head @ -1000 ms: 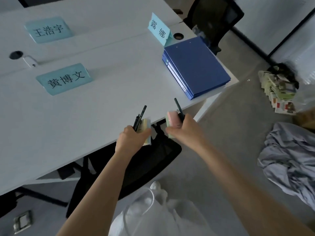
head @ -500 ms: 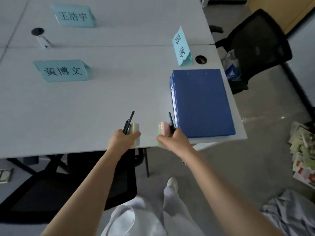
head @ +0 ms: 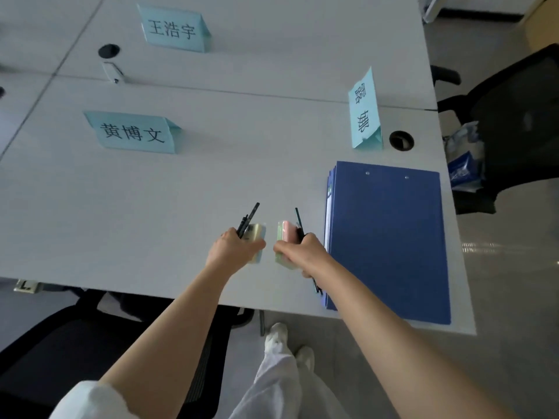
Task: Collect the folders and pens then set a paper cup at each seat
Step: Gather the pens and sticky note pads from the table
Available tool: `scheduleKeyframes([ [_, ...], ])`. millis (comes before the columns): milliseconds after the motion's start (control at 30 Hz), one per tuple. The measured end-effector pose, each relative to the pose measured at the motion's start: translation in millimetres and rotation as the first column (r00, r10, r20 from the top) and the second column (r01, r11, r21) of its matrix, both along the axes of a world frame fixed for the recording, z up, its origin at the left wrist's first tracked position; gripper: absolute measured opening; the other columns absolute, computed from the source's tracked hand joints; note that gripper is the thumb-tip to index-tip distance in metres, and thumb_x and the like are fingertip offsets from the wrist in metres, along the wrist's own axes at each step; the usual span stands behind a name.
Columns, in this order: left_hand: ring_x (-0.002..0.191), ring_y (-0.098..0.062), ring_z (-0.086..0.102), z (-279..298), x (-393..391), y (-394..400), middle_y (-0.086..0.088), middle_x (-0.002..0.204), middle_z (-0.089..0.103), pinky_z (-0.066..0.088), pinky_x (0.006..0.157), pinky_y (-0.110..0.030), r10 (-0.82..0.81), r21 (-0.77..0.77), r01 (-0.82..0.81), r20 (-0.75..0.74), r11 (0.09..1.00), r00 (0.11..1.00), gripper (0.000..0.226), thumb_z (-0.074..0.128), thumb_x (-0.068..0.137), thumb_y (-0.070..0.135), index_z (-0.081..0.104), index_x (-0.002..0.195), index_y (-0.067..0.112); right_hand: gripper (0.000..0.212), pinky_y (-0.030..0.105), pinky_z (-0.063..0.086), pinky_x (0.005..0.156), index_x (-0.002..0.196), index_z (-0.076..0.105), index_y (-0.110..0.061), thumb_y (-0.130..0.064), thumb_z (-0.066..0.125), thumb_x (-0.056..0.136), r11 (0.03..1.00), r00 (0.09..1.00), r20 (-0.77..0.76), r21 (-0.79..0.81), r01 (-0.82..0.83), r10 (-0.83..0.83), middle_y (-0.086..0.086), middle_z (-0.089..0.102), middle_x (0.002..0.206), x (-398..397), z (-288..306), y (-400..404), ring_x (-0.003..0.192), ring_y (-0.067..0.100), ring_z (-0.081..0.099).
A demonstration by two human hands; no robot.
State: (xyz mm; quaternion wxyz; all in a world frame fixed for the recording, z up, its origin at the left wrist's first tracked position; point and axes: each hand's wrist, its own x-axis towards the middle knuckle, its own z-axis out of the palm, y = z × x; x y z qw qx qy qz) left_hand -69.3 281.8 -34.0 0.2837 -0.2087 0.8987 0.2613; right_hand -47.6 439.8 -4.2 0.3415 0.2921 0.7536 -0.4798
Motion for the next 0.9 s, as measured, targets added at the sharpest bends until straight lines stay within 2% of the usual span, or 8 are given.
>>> scheduleKeyframes([
  [67, 0.092, -0.026, 0.057, -9.2, -8.3, 1.1, -0.004, 0.101, 0.058, 0.044, 0.073, -0.033, 0.0, -0.018, 0.0, 0.028, 1.0, 1.0, 0.054, 0.065, 0.078, 0.052, 0.052, 0.114, 0.013, 0.063, 0.026, 0.034, 0.049, 0.114, 0.05, -0.01, -0.046, 0.064, 0.064, 1.0, 1.0, 0.011, 0.012, 0.003, -0.004, 0.0, 0.053, 0.087, -12.8, -10.6, -2.6, 0.064, 0.015, 0.047],
  [167, 0.1, -0.028, 0.059, -20.5, -19.6, 0.6, -0.006, 0.109, 0.06, 0.047, 0.079, -0.035, 0.014, -0.046, -0.013, 0.016, 0.999, 1.0, 0.057, 0.065, 0.076, 0.053, 0.053, 0.114, 0.013, 0.059, 0.03, 0.045, 0.066, 0.117, 0.041, -0.01, -0.043, 0.064, 0.073, 0.993, 0.999, 0.018, 0.108, -0.041, 0.039, 0.004, 0.058, 0.107, -26.6, -25.4, -3.5, 0.088, 0.022, 0.058],
  [233, 0.101, -0.028, 0.058, -23.8, -27.1, 0.4, -0.006, 0.111, 0.06, 0.047, 0.079, -0.035, 0.019, -0.062, -0.018, 0.017, 0.998, 1.0, 0.057, 0.066, 0.076, 0.052, 0.053, 0.115, 0.012, 0.057, 0.031, 0.046, 0.072, 0.116, 0.038, -0.01, -0.04, 0.064, 0.075, 0.978, 0.996, 0.014, 0.187, -0.087, 0.086, 0.007, 0.054, 0.112, -32.7, -31.9, -3.0, 0.097, 0.028, 0.059],
  [467, 0.107, -0.029, 0.059, -33.5, -39.3, 5.9, -0.007, 0.118, 0.057, 0.049, 0.083, -0.037, 0.062, -0.1, -0.056, 0.062, 0.993, 0.996, 0.063, 0.069, 0.073, 0.055, 0.05, 0.117, 0.014, 0.061, 0.031, 0.042, 0.069, 0.117, 0.035, -0.011, -0.039, 0.068, 0.075, 0.939, 0.991, 0.015, 0.319, -0.129, 0.131, 0.012, 0.047, 0.116, -44.6, -51.0, -10.5, 0.087, 0.032, 0.053],
  [567, 0.114, -0.029, 0.057, -33.5, -38.2, 9.7, -0.007, 0.121, 0.055, 0.049, 0.089, -0.039, 0.067, -0.083, -0.062, 0.061, 0.995, 0.996, 0.076, 0.071, 0.07, 0.064, 0.049, 0.121, 0.013, 0.072, 0.033, 0.047, 0.074, 0.117, 0.036, -0.011, -0.054, 0.069, 0.069, 0.95, 0.998, 0.015, 0.305, -0.068, 0.067, 0.009, 0.049, 0.115, -46.9, -50.9, -13.6, 0.098, 0.034, 0.059],
  [667, 0.109, -0.029, 0.057, -32.2, -39.1, 5.0, -0.007, 0.116, 0.057, 0.049, 0.088, -0.039, 0.084, -0.02, -0.083, 0.084, 0.996, 0.993, 0.075, 0.066, 0.073, 0.069, 0.053, 0.118, 0.011, 0.084, 0.036, 0.055, 0.076, 0.116, 0.042, -0.012, -0.07, 0.059, 0.058, 0.972, 1.0, 0.019, 0.235, 0.015, -0.02, 0.007, 0.057, 0.114, -48.5, -45.8, -12.3, 0.09, 0.031, 0.067],
  [767, 0.096, -0.027, 0.054, -23.5, -36.5, 0.9, -0.008, 0.113, 0.056, 0.044, 0.078, -0.035, 0.115, 0.015, -0.116, 0.041, 0.993, 0.992, 0.061, 0.058, 0.083, 0.064, 0.055, 0.11, 0.01, 0.057, 0.032, 0.053, 0.066, 0.115, 0.045, -0.009, -0.052, 0.053, 0.078, 0.982, 0.999, 0.005, 0.188, 0.03, -0.032, 0.012, 0.055, 0.116, -45.3, -39.7, -5.0, 0.079, 0.028, 0.068],
  [900, 0.088, -0.028, 0.051, -4.5, -28.3, 8.9, -0.007, 0.103, 0.054, 0.043, 0.077, -0.035, 0.216, 0.047, -0.212, -0.106, 0.976, 0.971, 0.036, 0.054, 0.093, 0.043, 0.055, 0.104, 0.009, 0.032, 0.03, 0.042, 0.062, 0.114, 0.046, -0.002, -0.02, 0.05, 0.087, 0.983, 0.999, -0.038, 0.182, -0.003, 0.01, 0.014, 0.052, 0.111, -37.6, -29.8, 8.5, 0.082, 0.026, 0.052],
])
